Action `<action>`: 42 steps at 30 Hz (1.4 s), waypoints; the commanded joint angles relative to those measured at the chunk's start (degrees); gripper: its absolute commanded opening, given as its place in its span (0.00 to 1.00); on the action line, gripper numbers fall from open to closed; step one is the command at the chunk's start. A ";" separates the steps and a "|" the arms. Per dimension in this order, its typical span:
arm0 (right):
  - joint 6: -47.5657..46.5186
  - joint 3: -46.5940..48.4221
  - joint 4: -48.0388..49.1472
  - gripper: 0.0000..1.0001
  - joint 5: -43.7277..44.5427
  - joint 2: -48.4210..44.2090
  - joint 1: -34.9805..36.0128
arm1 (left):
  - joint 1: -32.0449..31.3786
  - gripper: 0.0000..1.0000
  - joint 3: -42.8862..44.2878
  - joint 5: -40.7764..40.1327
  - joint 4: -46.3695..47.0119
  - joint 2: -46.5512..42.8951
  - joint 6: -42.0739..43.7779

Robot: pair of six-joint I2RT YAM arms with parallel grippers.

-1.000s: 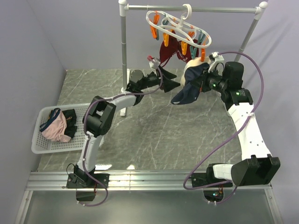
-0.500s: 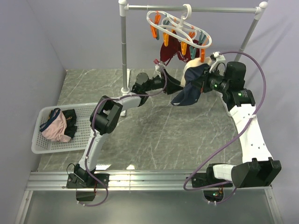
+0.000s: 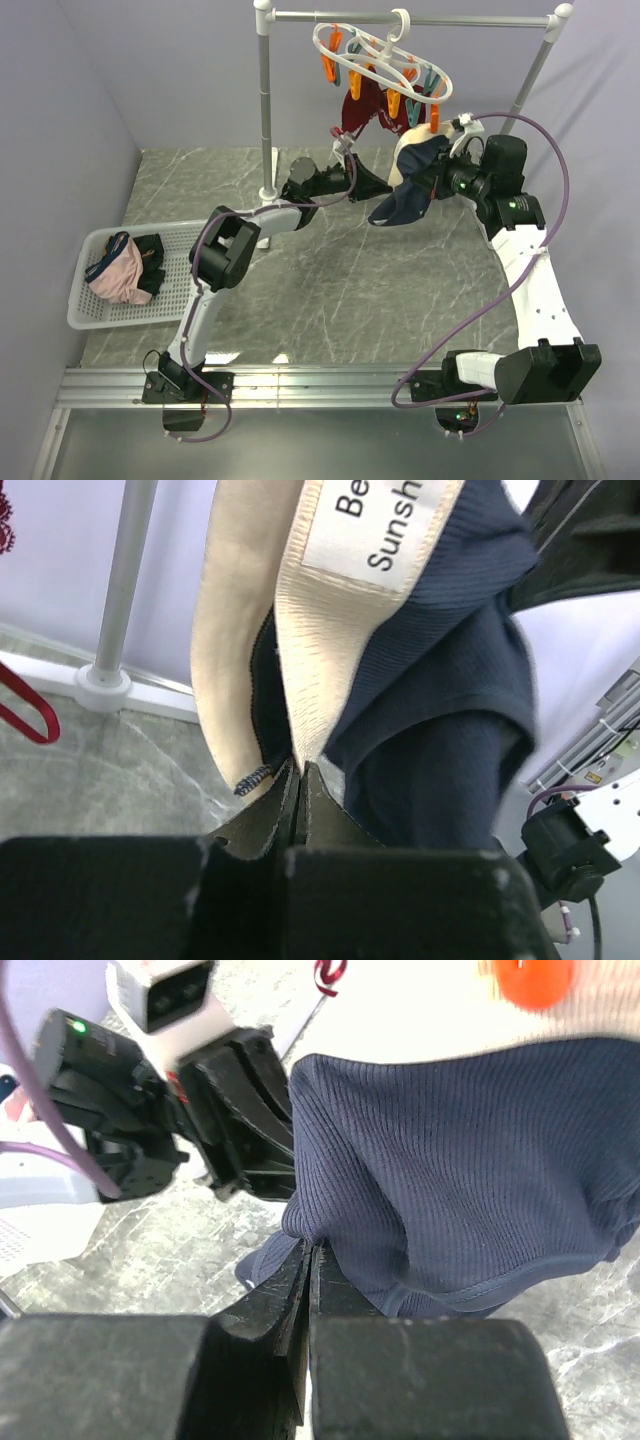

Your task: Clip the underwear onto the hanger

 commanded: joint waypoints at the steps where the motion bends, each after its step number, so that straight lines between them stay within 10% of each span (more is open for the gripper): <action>1: 0.51 -1.68 4.41 0.00 0.11 -2.09 -0.62 | 1.75 0.00 -2.64 1.27 -1.23 -8.58 1.81; 15: 4.37 -5.99 16.97 0.07 3.01 -0.69 -0.01 | 3.78 0.00 -7.33 11.37 -18.47 -25.82 13.33; 24: 7.72 -2.39 19.71 0.36 3.63 3.44 3.34 | 3.78 0.00 -6.17 12.70 -25.04 -27.49 14.63; 33: 8.16 -4.77 23.57 0.08 6.26 4.83 6.14 | 3.87 0.00 -6.00 12.25 -30.60 -28.99 20.01; 42: 11.67 -3.89 31.83 0.11 11.19 10.03 9.40 | 2.38 0.00 -2.23 10.94 -33.05 -25.57 20.70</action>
